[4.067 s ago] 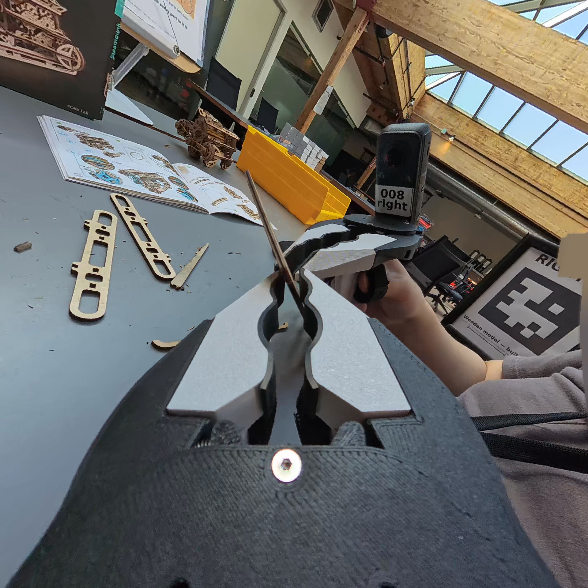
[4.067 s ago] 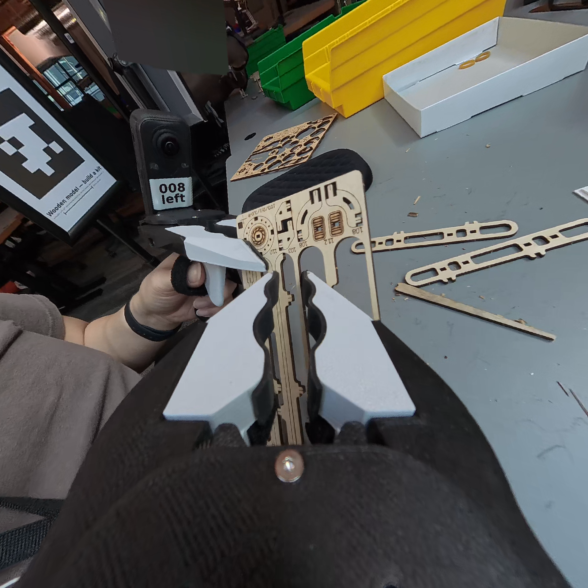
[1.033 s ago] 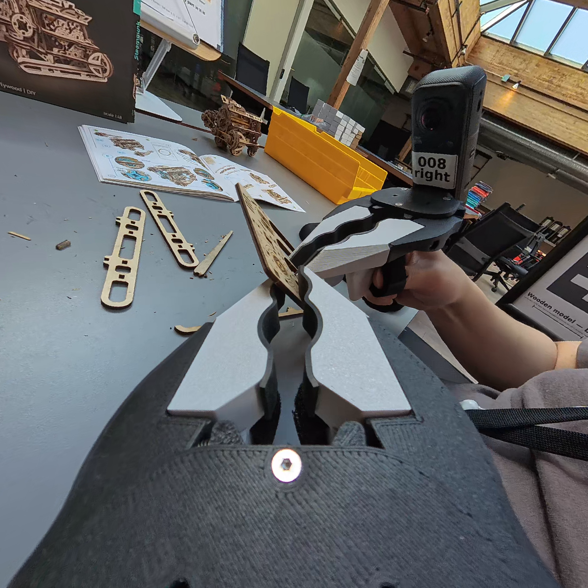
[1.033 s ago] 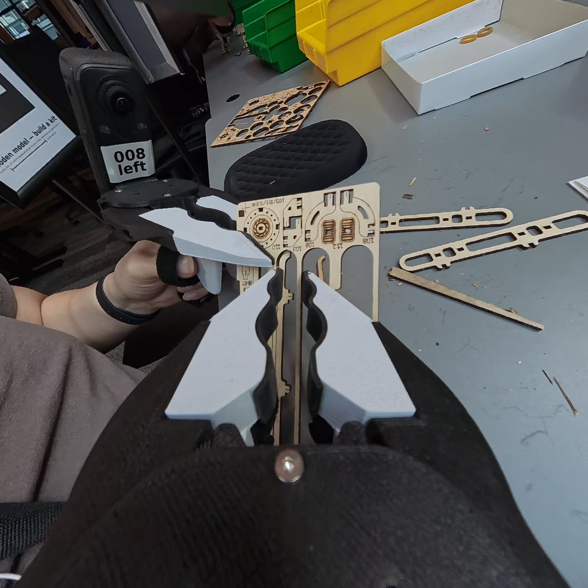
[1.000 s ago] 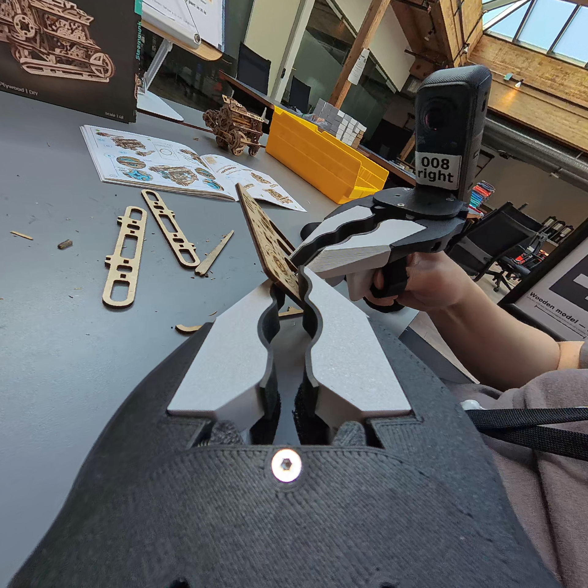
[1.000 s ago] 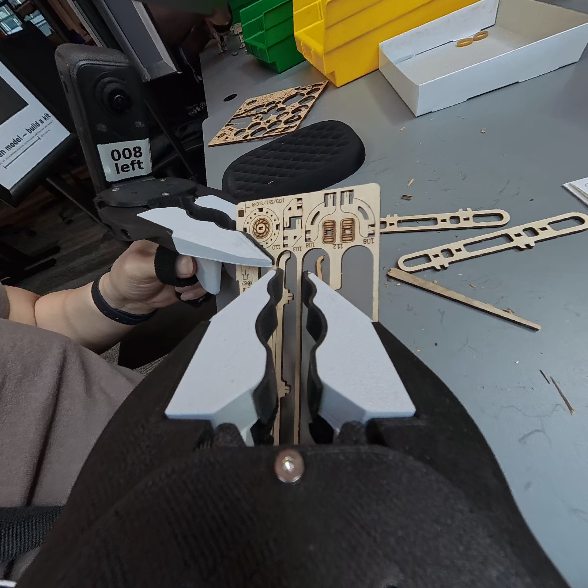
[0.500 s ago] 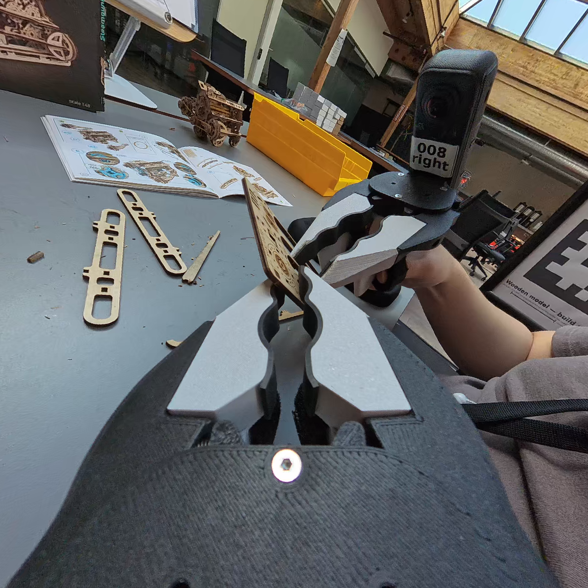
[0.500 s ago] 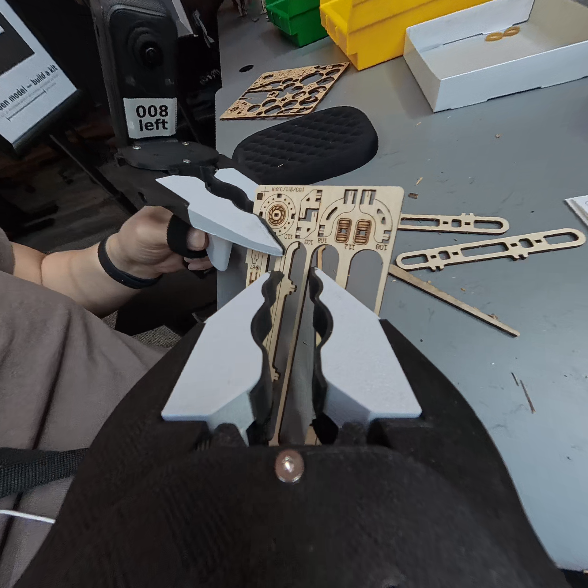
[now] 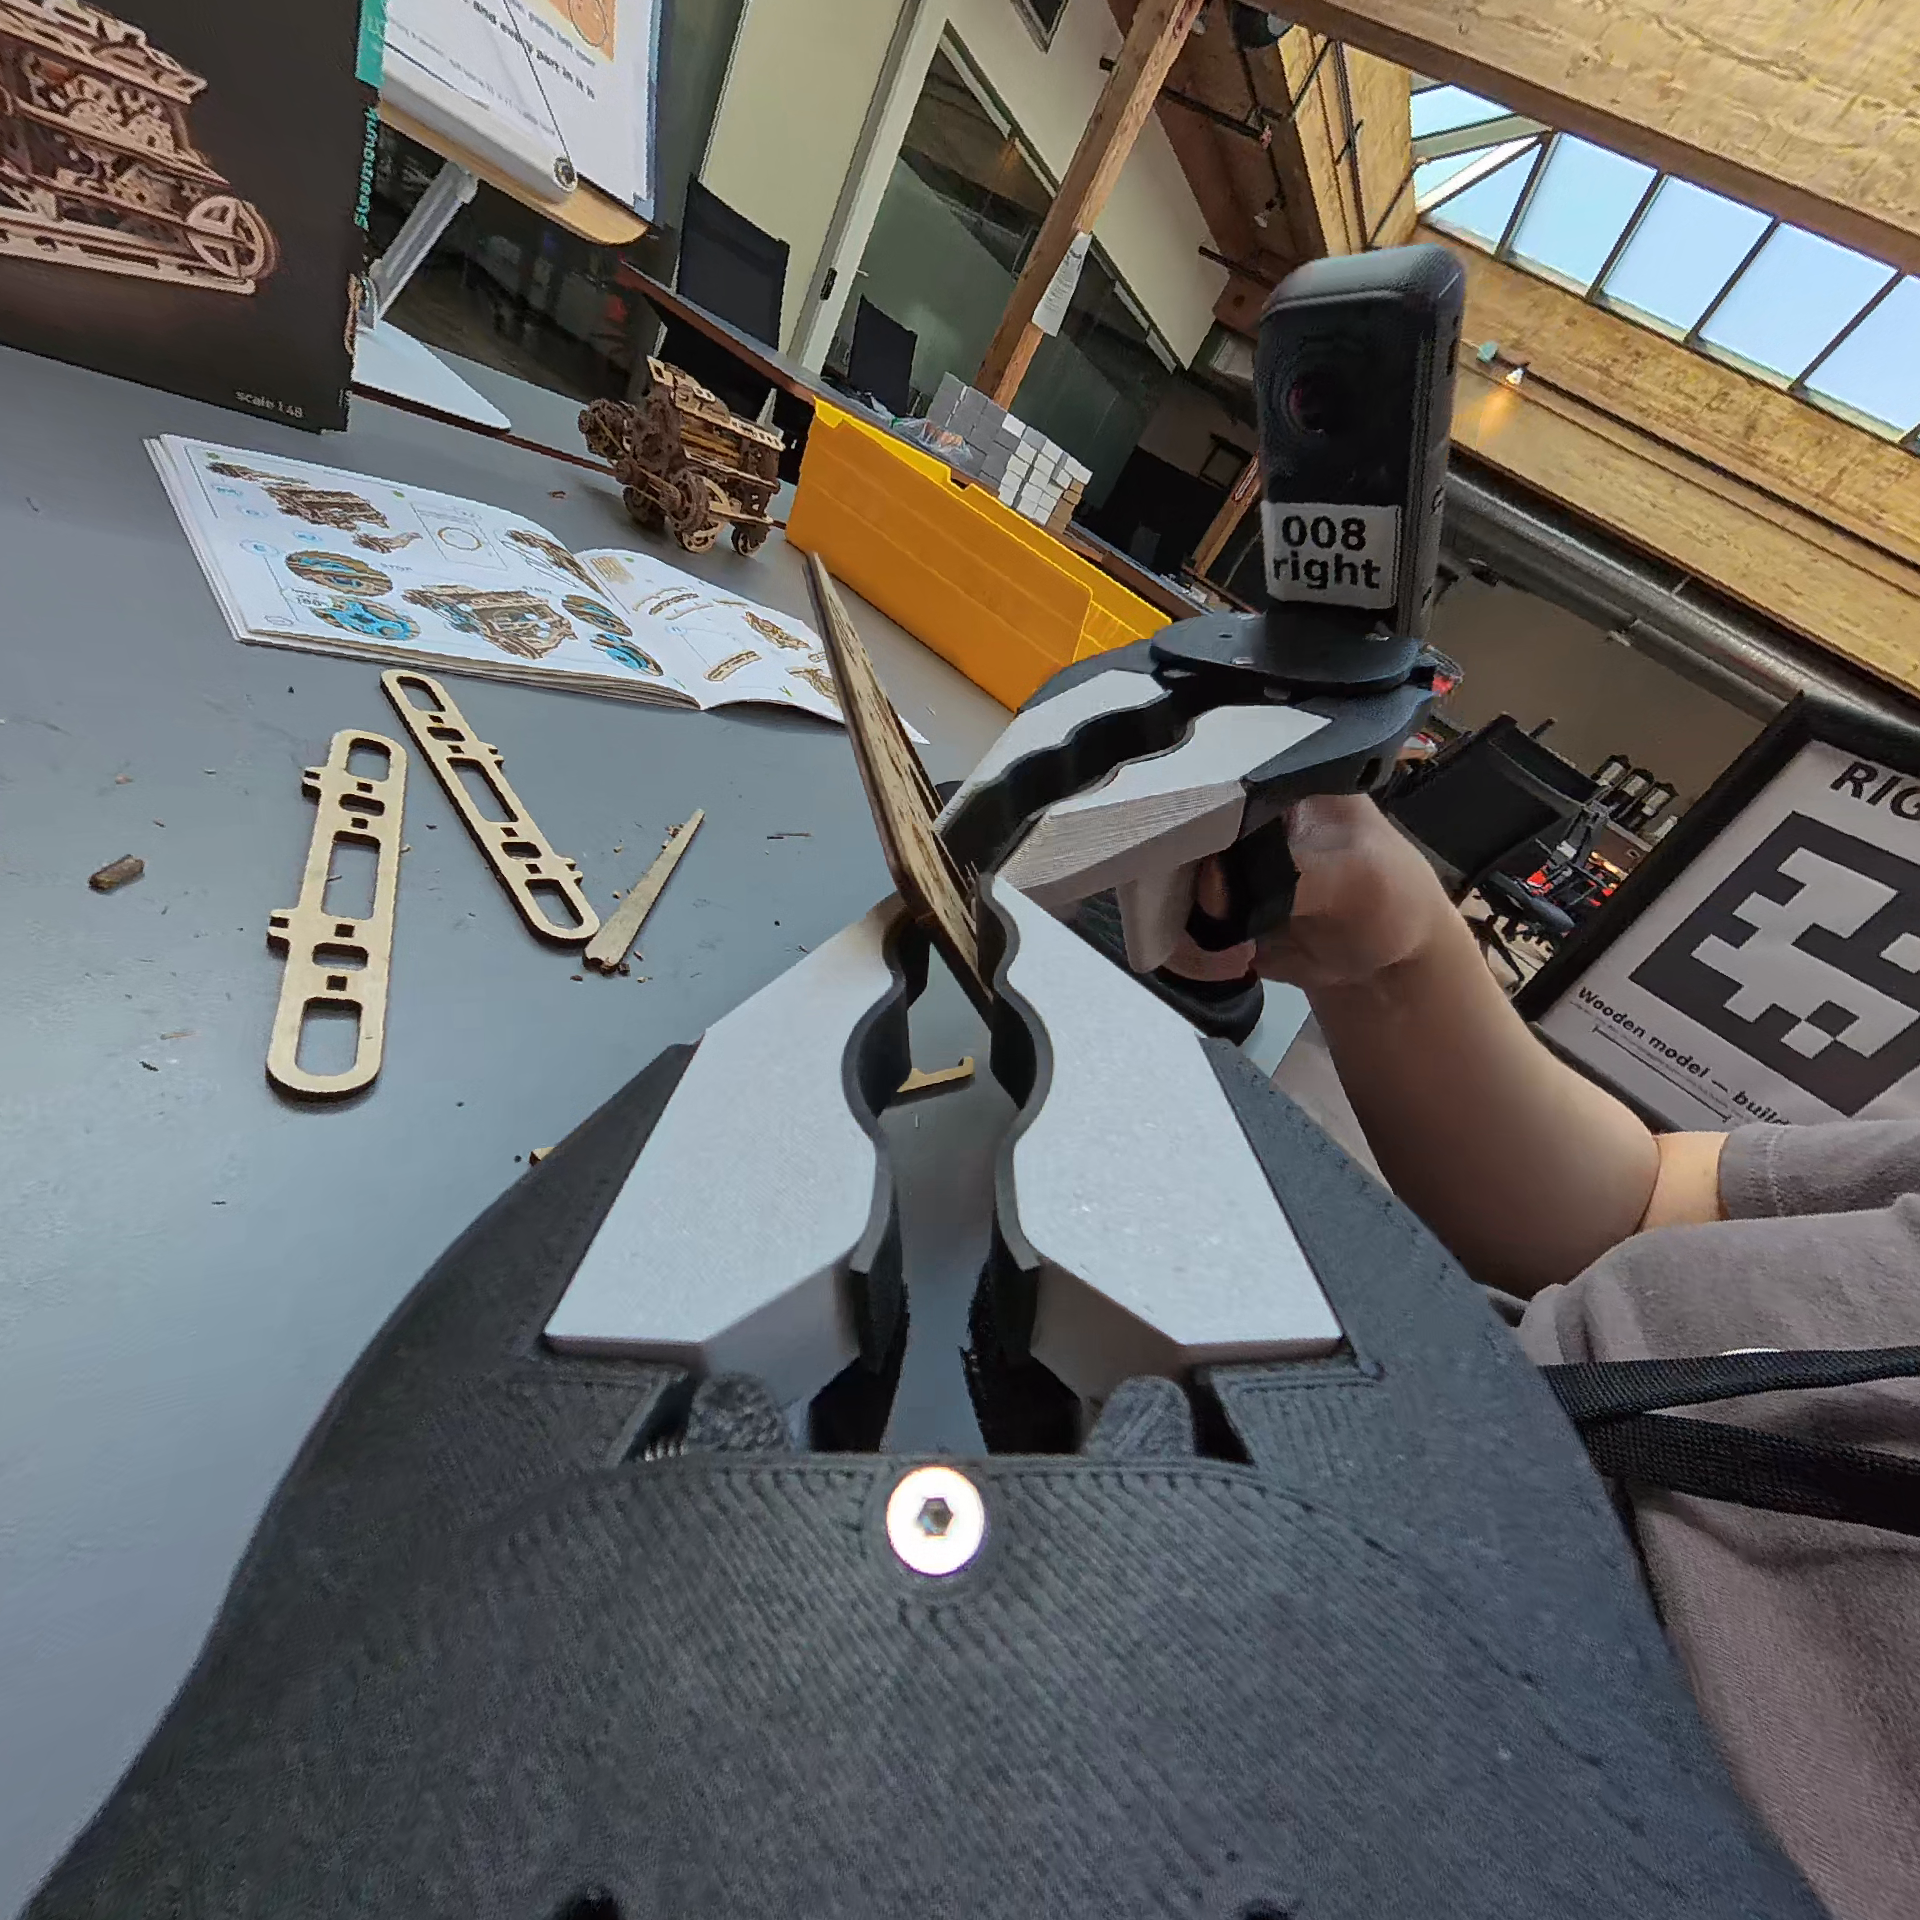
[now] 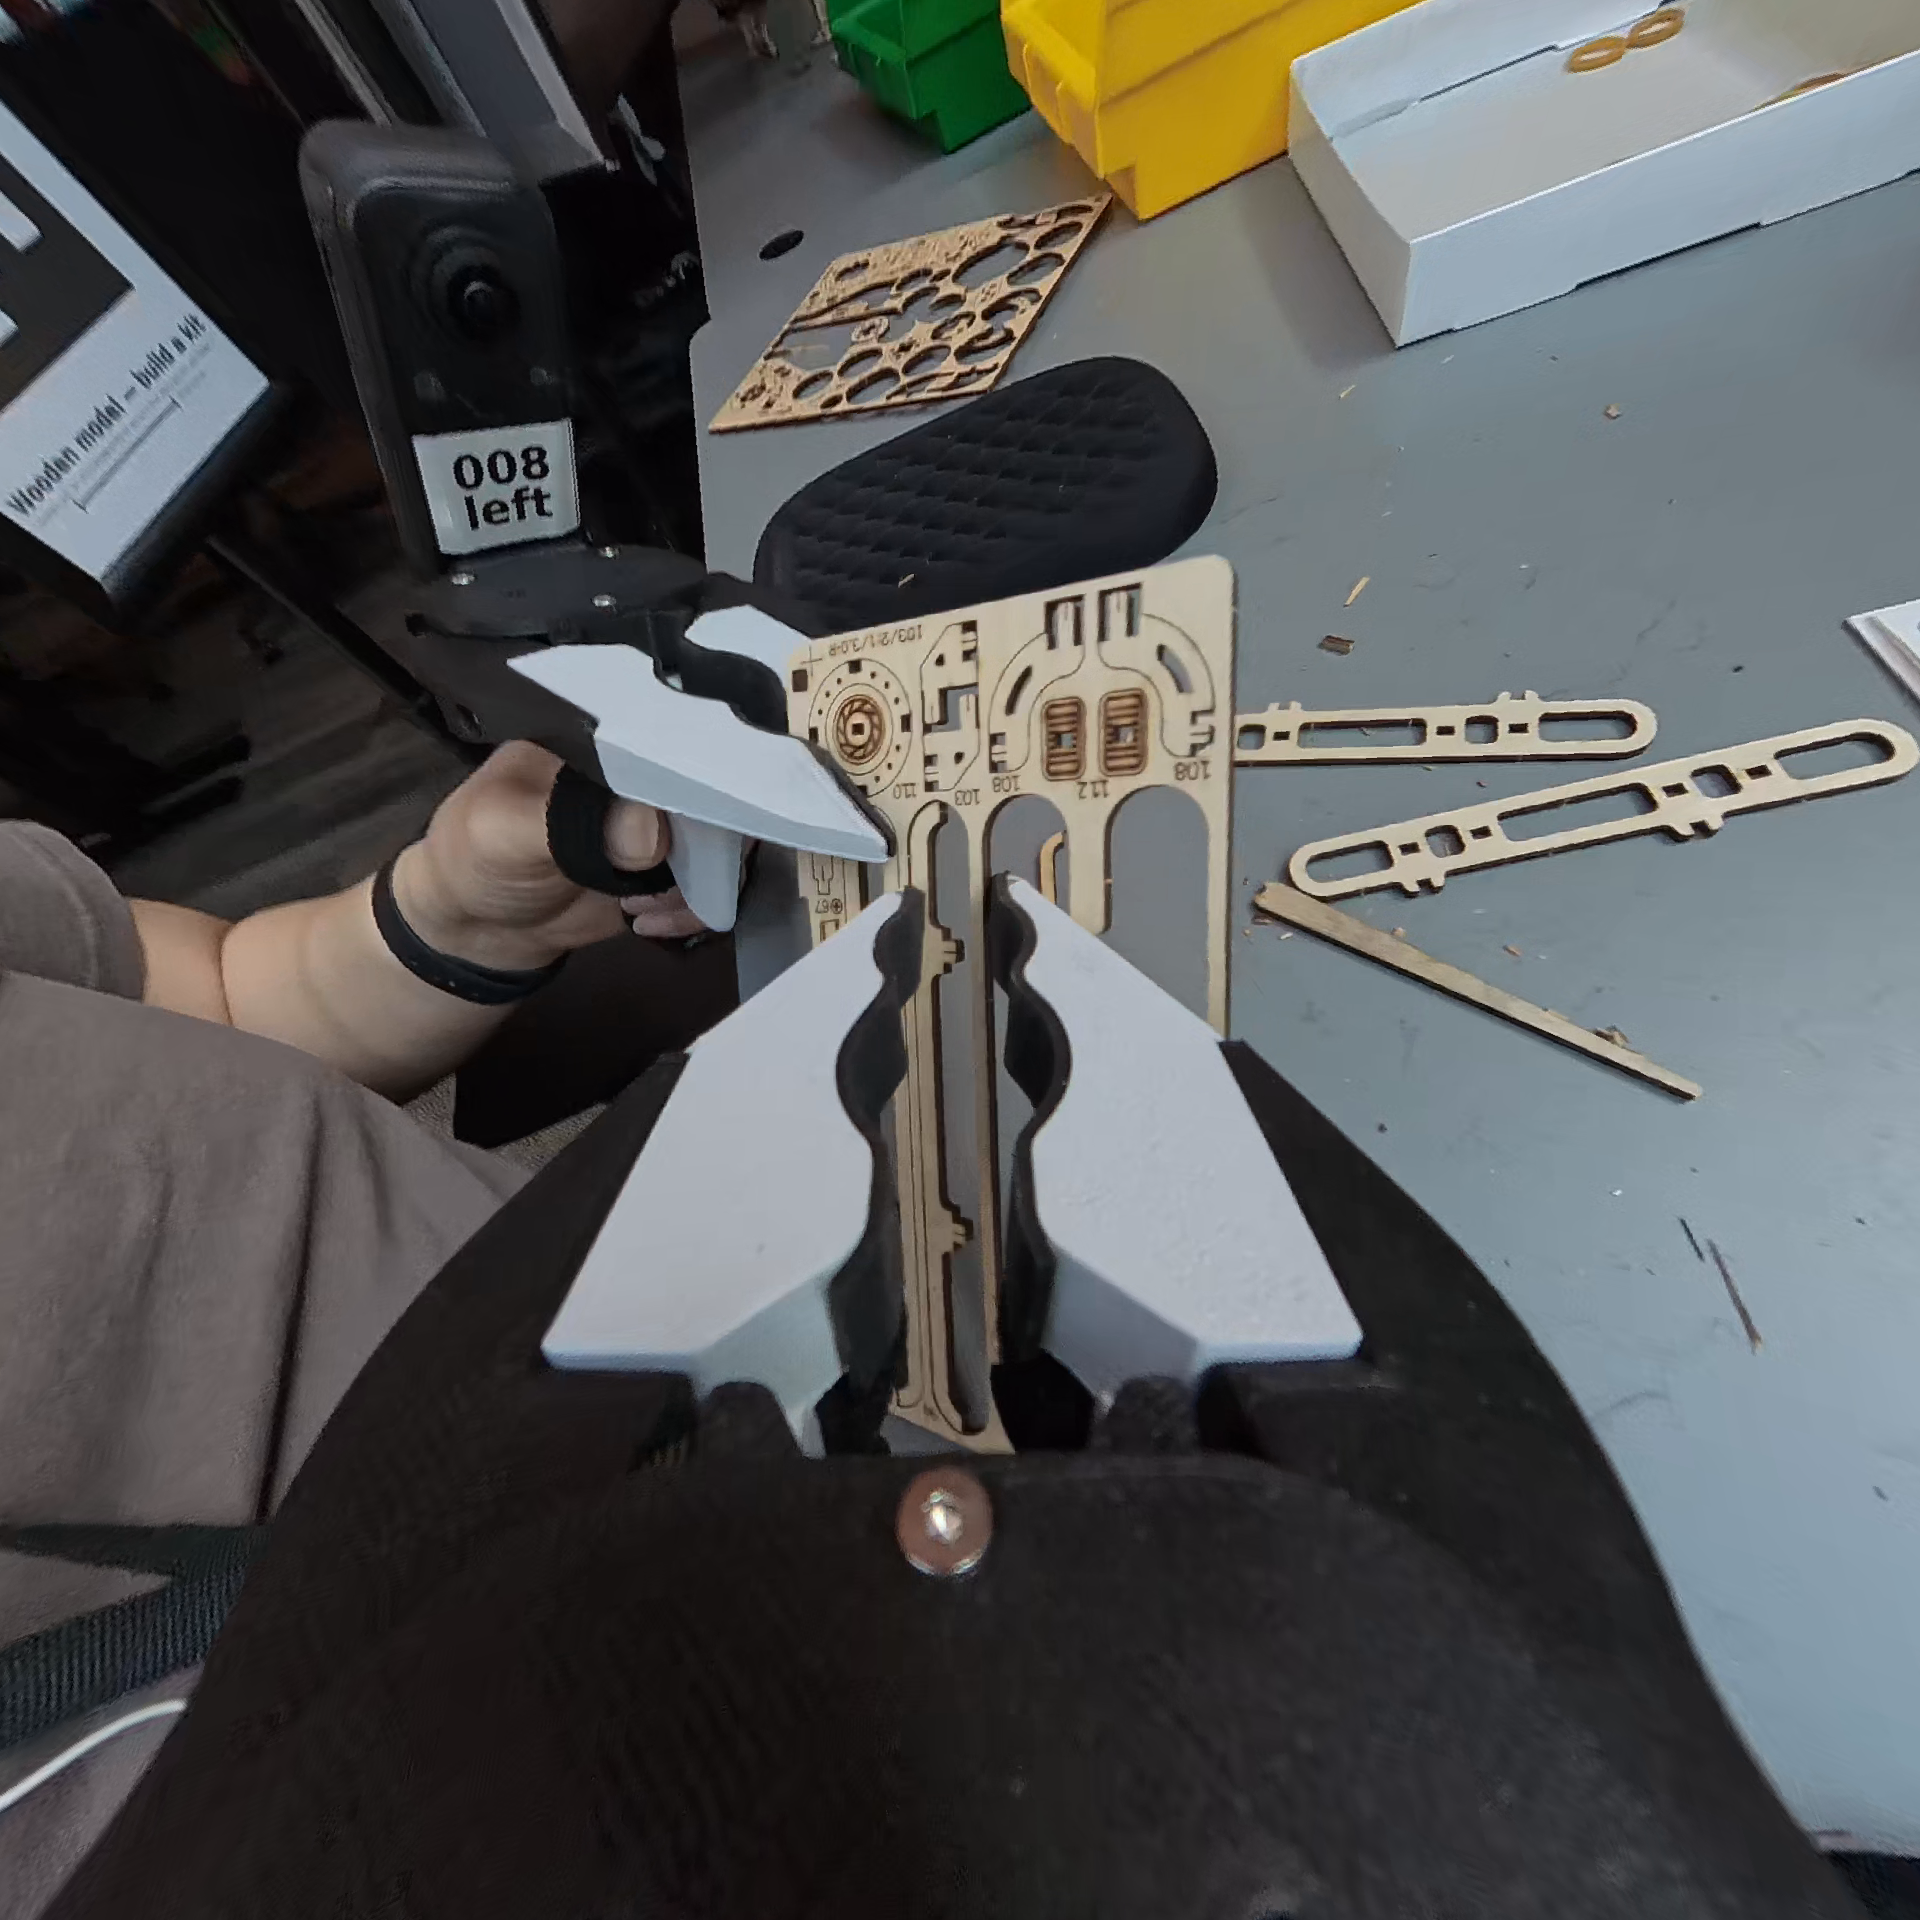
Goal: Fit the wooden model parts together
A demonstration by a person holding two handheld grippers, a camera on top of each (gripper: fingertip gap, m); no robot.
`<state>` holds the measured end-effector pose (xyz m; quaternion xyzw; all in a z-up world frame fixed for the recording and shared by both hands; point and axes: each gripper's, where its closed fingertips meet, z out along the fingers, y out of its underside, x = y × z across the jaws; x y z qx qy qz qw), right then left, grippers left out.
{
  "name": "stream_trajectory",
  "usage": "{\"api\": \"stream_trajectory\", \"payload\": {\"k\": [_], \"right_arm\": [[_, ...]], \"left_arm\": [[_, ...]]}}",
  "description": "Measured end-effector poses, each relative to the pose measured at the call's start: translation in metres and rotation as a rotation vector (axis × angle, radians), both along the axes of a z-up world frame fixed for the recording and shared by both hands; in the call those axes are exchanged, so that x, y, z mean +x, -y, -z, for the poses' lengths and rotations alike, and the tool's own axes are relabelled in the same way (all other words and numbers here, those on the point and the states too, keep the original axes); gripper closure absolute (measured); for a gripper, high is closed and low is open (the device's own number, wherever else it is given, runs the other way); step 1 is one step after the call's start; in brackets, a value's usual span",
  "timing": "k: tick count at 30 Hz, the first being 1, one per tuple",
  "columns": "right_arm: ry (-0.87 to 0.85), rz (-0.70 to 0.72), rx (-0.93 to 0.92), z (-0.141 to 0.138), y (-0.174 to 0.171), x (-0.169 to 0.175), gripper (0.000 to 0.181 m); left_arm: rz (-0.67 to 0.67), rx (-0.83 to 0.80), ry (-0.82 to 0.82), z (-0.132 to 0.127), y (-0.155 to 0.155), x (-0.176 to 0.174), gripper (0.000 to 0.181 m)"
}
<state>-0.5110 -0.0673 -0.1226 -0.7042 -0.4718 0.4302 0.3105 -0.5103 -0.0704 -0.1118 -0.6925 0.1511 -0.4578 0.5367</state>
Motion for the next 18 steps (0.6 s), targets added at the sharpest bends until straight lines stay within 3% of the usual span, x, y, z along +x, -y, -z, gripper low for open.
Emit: {"api": "stream_trajectory", "payload": {"k": [4, 7, 13, 15, 18], "right_arm": [[-0.195, 0.132, -0.169, -0.007, -0.013, -0.003, 0.172], [-0.244, 0.161, -0.231, -0.002, -0.015, -0.004, 0.172], [-0.241, 0.169, -0.218, -0.004, -0.015, -0.006, 0.161], [-0.216, 0.14, -0.176, -0.004, -0.012, -0.005, 0.158], [-0.08, 0.109, 0.092, 0.001, -0.01, 0.0, 0.162]], "left_arm": [[0.007, -0.05, 0.001, 0.006, 0.002, 0.007, 0.161], [-0.023, -0.076, -0.009, 0.01, -0.001, 0.01, 0.176], [-0.04, -0.125, -0.026, 0.017, -0.006, 0.008, 0.178], [-0.025, -0.126, -0.02, 0.017, -0.004, 0.008, 0.179], [-0.024, -0.125, -0.015, 0.017, -0.003, 0.009, 0.179]]}}
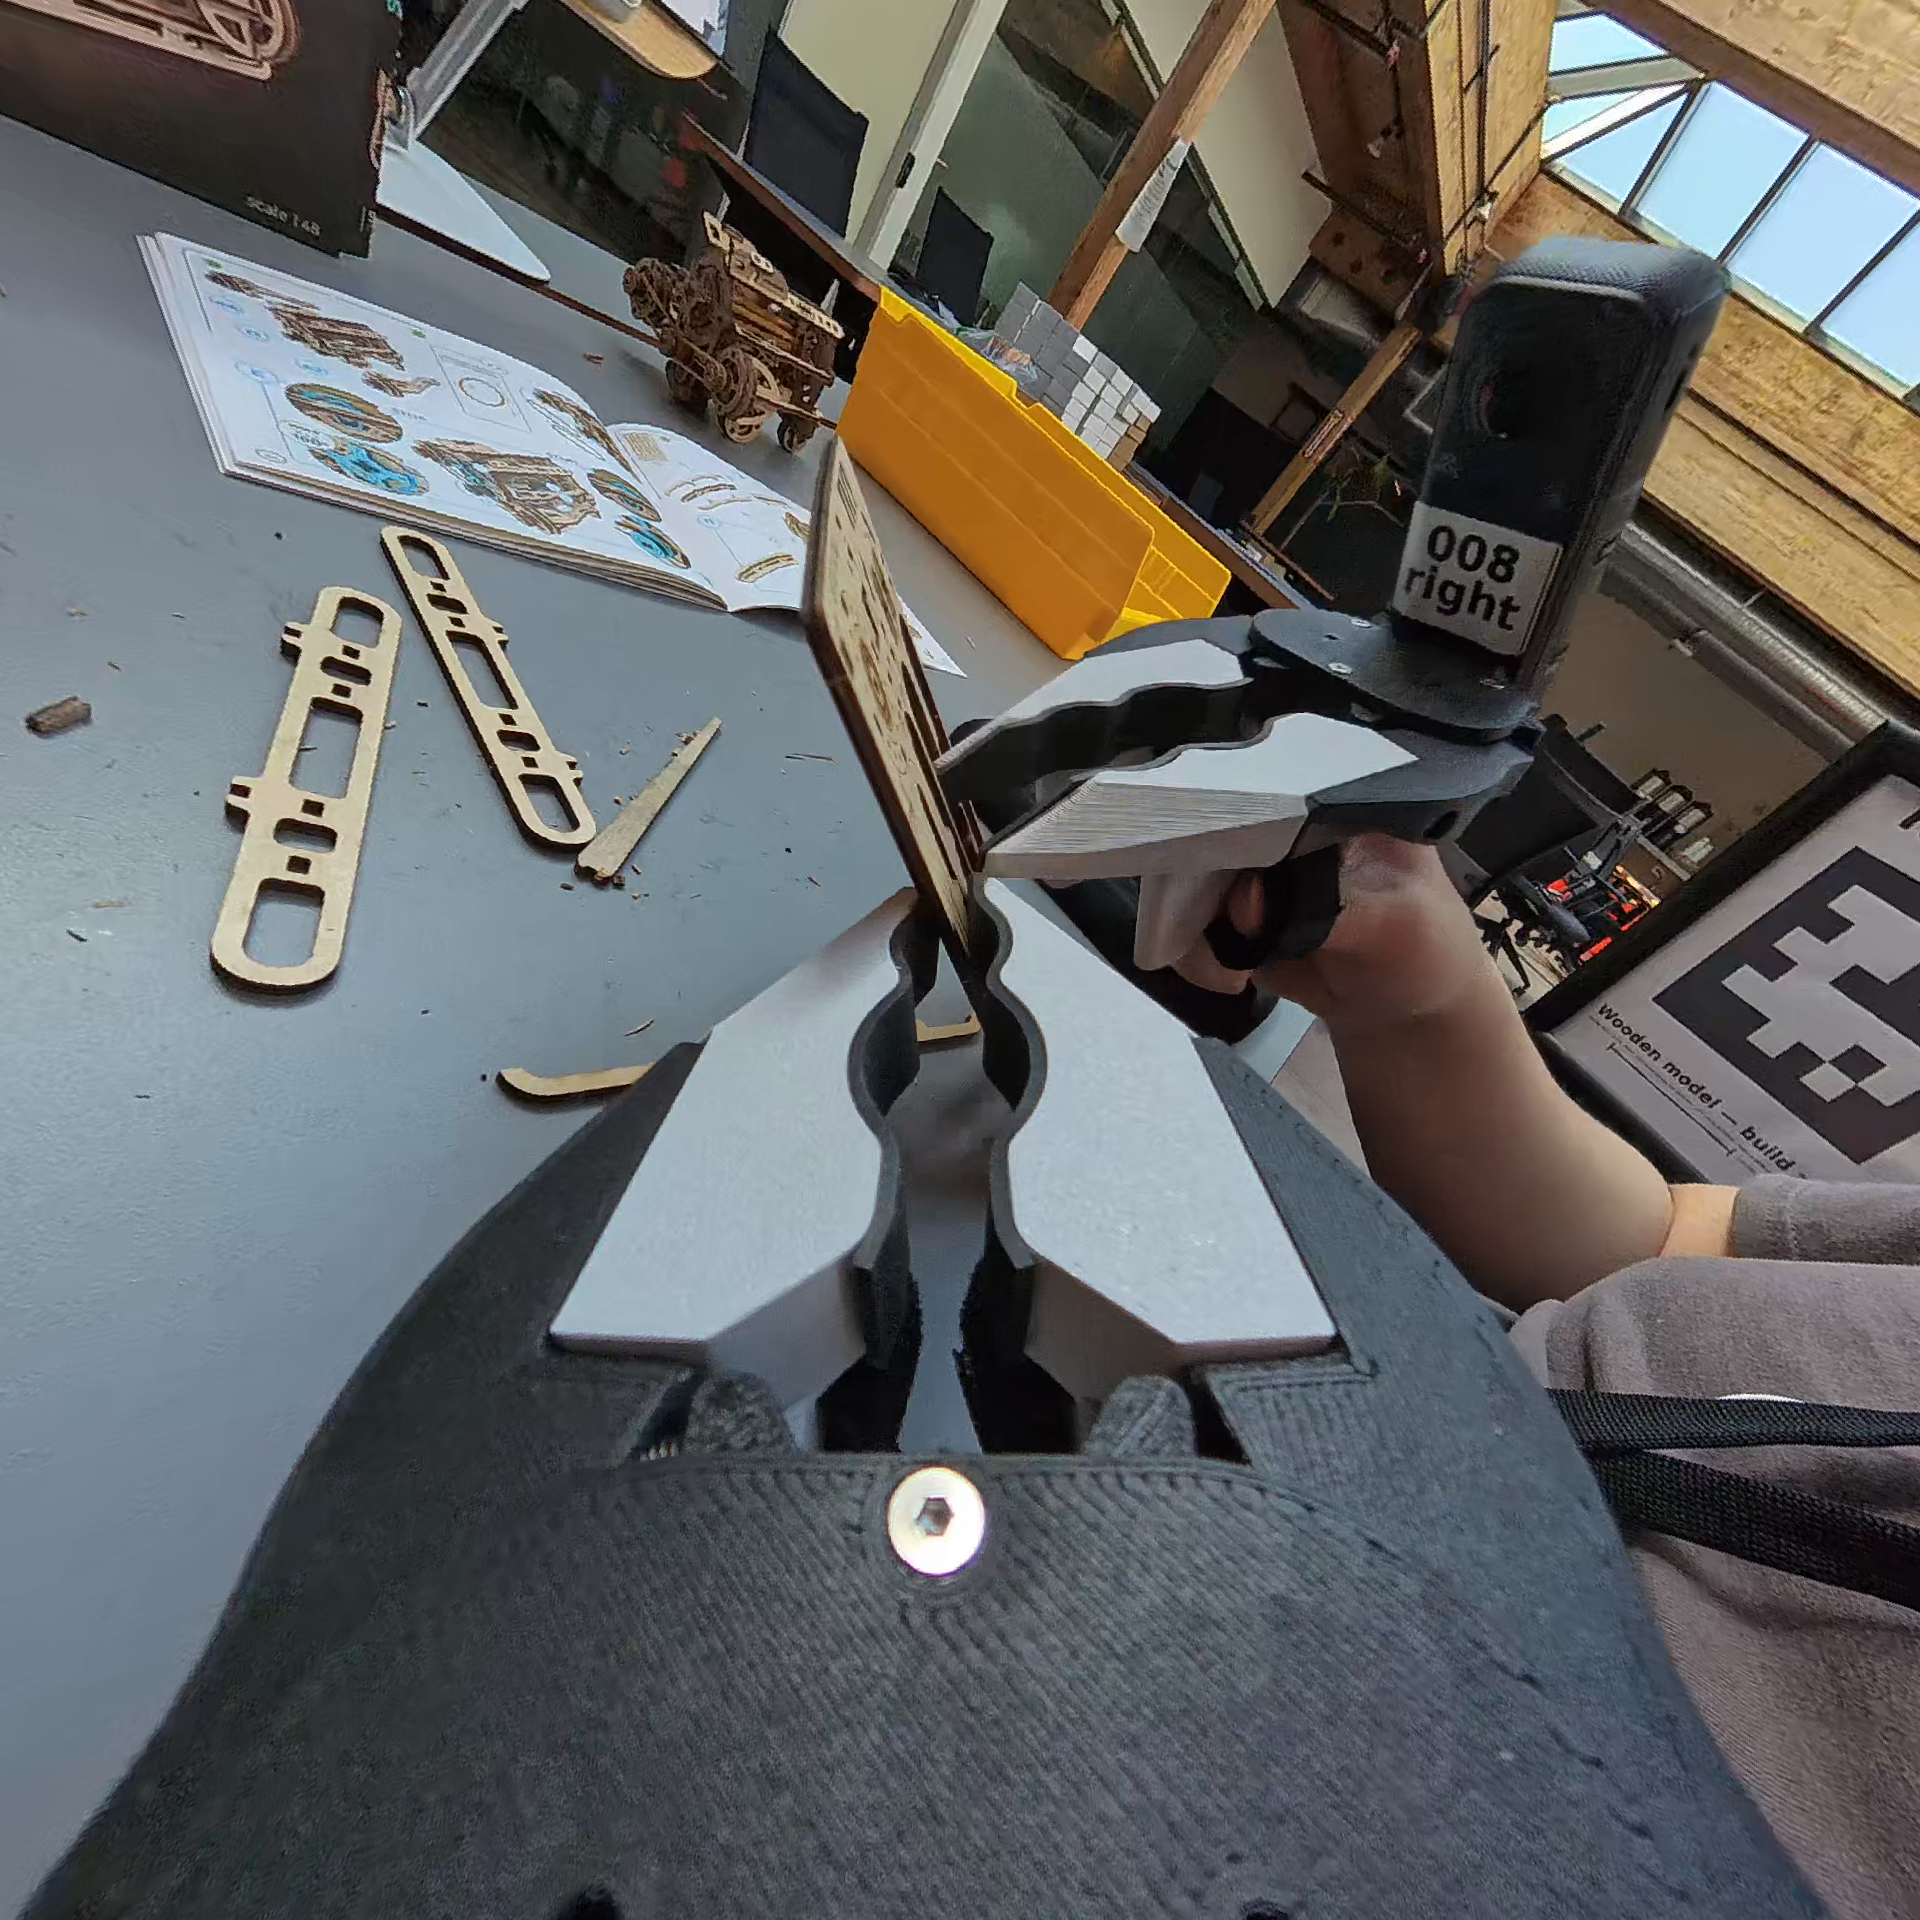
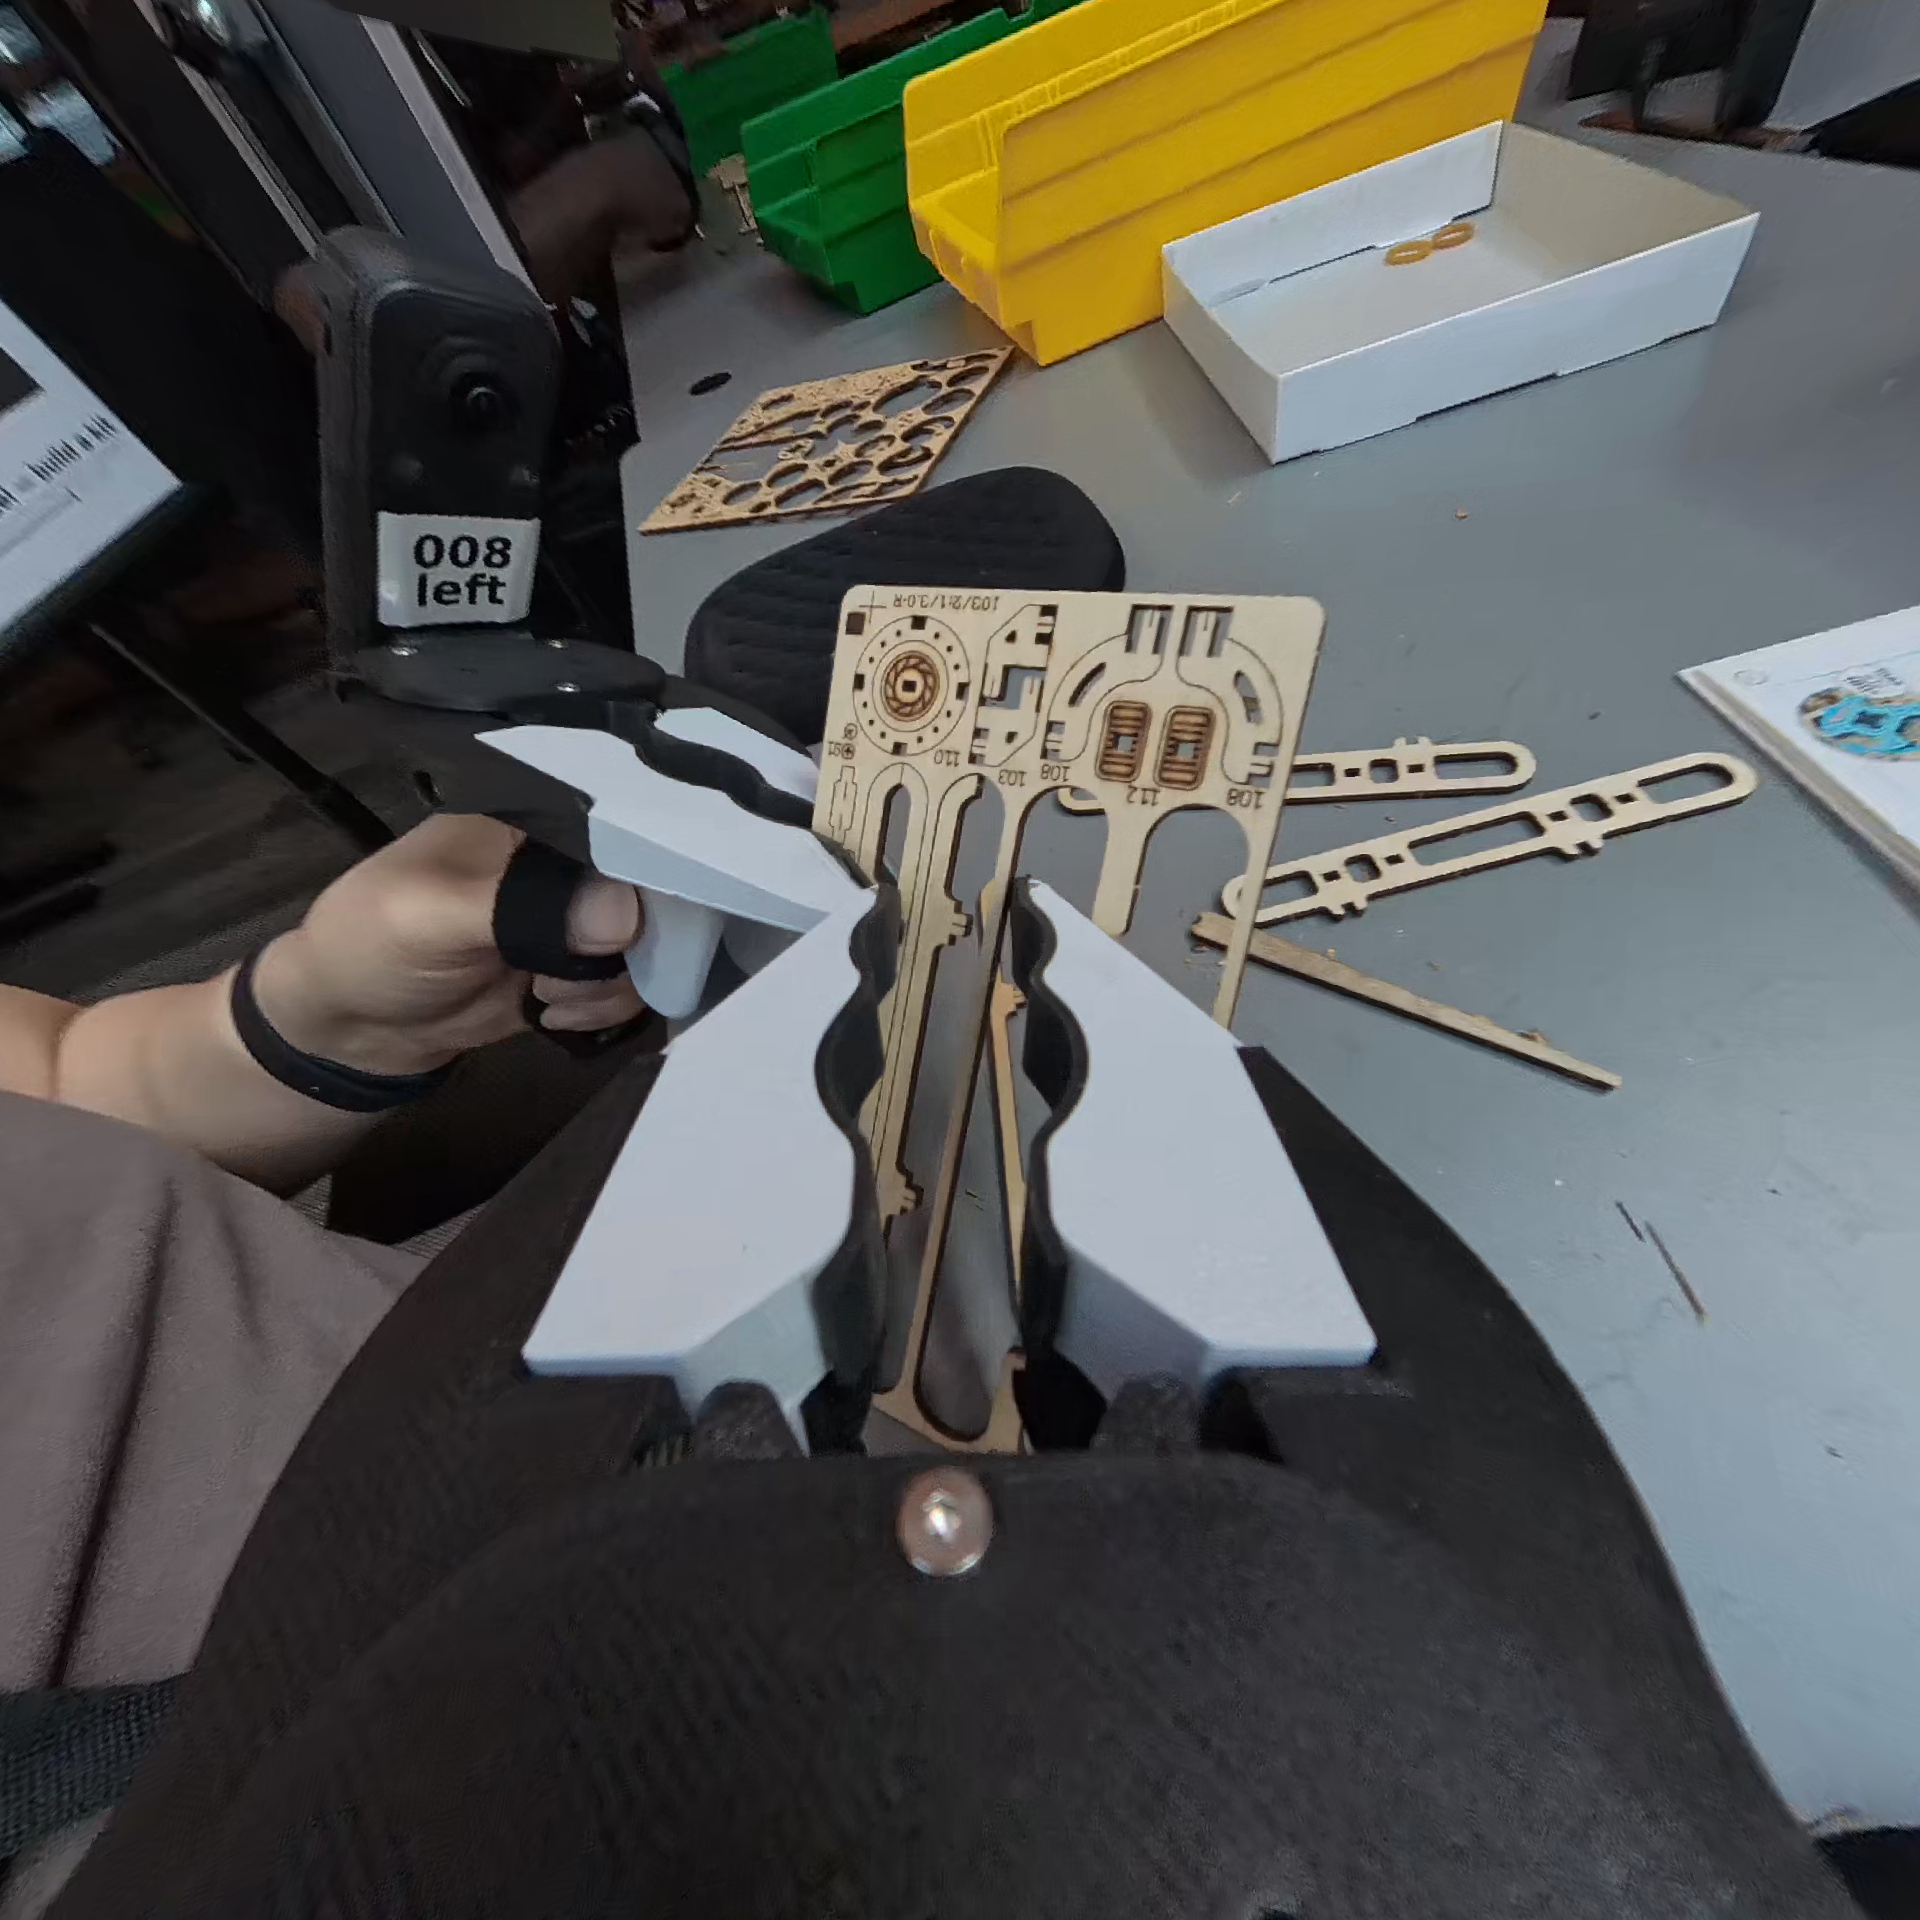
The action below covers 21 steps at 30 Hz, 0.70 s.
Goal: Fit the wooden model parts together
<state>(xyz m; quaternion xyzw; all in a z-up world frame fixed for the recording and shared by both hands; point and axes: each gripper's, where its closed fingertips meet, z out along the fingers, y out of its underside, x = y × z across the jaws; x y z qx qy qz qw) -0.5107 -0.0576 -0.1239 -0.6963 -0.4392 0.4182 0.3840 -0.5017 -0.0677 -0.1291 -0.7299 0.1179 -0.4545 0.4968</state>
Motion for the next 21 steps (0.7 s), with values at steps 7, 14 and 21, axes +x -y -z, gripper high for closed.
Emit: {"api": "stream_trajectory", "payload": {"k": [7, 14, 21], "right_arm": [[0.009, -0.018, -0.076, -0.002, -0.001, 0.007, 0.161], [0.027, -0.025, -0.075, 0.006, 0.0, -0.004, 0.165], [-0.068, -0.017, -0.188, 0.005, -0.002, -0.005, 0.173]], "left_arm": [[-0.039, 0.017, -0.003, -0.002, -0.003, -0.012, 0.179], [-0.032, 0.035, -0.031, -0.001, -0.002, -0.009, 0.178], [-0.028, 0.041, -0.028, -0.002, -0.001, -0.009, 0.178]]}}
